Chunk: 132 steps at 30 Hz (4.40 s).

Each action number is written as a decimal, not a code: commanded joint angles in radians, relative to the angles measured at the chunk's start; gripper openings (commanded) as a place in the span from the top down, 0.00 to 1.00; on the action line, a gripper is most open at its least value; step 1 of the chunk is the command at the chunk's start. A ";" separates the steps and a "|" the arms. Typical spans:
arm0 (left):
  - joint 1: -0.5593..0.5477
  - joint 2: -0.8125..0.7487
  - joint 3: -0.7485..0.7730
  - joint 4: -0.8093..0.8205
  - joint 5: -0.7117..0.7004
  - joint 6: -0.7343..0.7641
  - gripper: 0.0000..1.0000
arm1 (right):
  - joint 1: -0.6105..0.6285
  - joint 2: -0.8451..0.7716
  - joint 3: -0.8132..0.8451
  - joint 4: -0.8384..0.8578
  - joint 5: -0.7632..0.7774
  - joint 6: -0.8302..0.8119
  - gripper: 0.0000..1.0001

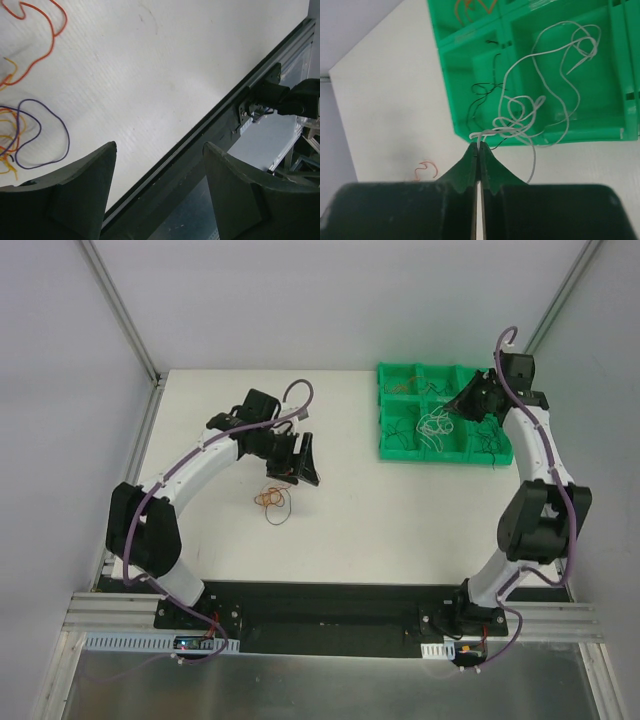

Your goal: Untangle the cables

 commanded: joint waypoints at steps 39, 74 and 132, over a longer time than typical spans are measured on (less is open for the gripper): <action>0.144 -0.425 -0.382 -0.126 -0.283 -0.137 0.33 | 0.704 0.328 -0.124 0.360 -0.133 0.495 0.46; 0.112 0.145 -0.155 0.109 -0.180 -0.215 0.24 | 0.718 -0.055 -0.244 0.345 -0.199 0.580 0.99; 0.094 0.053 -0.445 0.486 -0.095 -0.135 0.65 | 0.747 -0.020 0.868 0.038 -0.001 0.627 0.99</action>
